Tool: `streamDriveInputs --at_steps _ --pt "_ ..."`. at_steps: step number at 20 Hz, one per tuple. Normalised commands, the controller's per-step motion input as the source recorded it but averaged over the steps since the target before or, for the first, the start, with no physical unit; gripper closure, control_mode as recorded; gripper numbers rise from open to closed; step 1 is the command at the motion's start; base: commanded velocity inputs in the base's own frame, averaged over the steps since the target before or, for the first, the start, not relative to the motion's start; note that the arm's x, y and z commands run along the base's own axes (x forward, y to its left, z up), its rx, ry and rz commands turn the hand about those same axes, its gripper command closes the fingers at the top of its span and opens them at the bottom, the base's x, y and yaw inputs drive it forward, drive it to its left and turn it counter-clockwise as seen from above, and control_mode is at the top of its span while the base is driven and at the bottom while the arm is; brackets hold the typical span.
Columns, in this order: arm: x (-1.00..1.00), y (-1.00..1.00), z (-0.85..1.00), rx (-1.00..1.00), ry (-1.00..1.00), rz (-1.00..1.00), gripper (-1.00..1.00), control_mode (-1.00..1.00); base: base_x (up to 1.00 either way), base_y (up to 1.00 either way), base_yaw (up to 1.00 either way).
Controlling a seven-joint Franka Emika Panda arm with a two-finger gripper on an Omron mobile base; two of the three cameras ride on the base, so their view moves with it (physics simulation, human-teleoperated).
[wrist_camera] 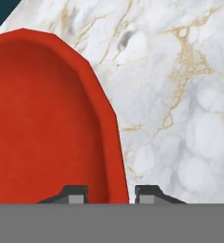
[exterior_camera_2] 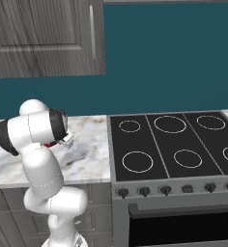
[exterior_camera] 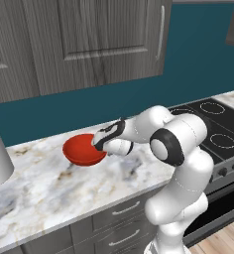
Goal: Pick the cup and bowl from the counter and place them on the counter next to the sink.
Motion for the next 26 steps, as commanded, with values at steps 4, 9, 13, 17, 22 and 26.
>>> streamDriveInputs --at_steps 4,9,13,17,22,26 --pt "0.00 0.00 0.00 0.00 0.00 0.00 1.00 -1.00 0.00 0.00 0.00" --pt "-0.02 0.00 0.00 0.00 0.00 0.00 1.00 -1.00 0.00 0.00 0.00" --pt "-0.20 -0.02 0.28 0.00 -0.01 -0.03 1.00 -1.00 0.00 0.00 0.00" --pt "-0.25 -0.13 0.47 0.00 -0.04 -0.05 1.00 -1.00 0.00 0.00 0.00" --pt "-0.34 -0.27 0.46 0.03 -0.05 -0.07 1.00 -1.00 0.00 0.00 0.00" --pt "-0.15 -0.41 0.50 0.06 -0.04 -0.07 1.00 -1.00 0.00 0.00 0.00"
